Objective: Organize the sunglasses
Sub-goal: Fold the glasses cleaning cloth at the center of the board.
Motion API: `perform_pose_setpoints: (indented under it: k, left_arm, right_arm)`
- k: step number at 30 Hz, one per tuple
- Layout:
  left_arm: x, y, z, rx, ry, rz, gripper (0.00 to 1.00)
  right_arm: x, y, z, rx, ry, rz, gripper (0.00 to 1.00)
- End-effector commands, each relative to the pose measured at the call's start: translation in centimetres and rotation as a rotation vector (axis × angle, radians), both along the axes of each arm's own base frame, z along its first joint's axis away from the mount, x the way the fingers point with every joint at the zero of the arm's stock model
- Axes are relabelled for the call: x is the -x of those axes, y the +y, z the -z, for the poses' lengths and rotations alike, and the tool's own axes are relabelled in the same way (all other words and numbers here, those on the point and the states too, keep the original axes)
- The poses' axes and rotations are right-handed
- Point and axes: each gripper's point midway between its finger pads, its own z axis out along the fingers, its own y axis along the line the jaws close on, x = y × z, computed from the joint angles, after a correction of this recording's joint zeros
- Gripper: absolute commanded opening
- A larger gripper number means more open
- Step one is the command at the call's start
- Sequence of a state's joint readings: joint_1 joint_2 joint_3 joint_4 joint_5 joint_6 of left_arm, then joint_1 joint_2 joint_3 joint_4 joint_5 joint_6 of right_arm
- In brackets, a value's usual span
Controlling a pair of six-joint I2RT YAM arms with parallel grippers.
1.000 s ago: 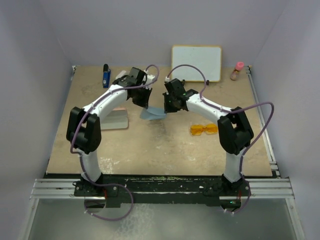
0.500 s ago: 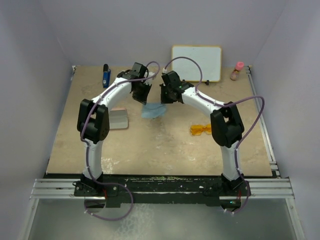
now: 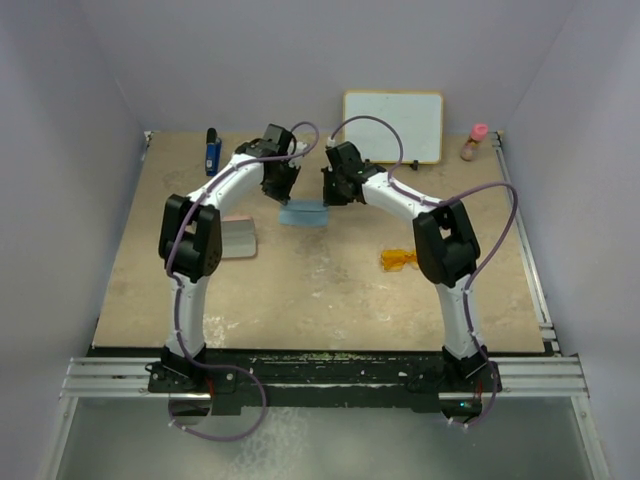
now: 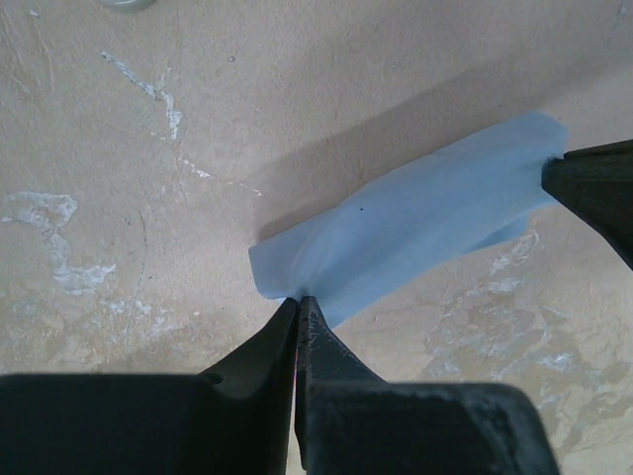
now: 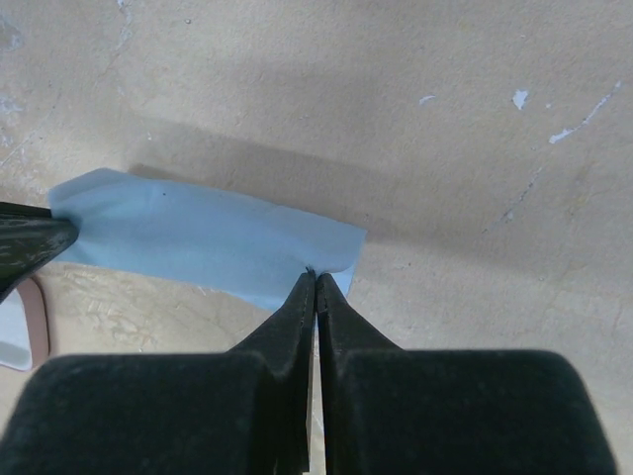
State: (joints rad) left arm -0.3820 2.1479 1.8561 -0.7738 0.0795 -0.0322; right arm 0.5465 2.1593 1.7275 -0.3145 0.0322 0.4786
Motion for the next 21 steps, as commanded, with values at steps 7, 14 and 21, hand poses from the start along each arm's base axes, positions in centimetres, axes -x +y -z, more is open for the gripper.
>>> perform_pose_setpoints:
  k: [7, 14, 21]
  left_arm:
    - [-1.2, 0.8, 0.5, -0.043, -0.035, -0.006, 0.04]
    - [-0.6, 0.8, 2.0, -0.044, -0.001, -0.011, 0.04]
    - [0.1, 0.8, 3.0, -0.039, 0.029, -0.019, 0.04]
  right_arm:
    - [-1.1, 1.4, -1.6, -0.076, -0.04, -0.042, 0.0]
    - [-0.3, 1.3, 0.1, -0.068, -0.002, -0.049, 0.0]
    - [-0.2, 0.8, 1.3, -0.044, 0.014, -0.034, 0.0]
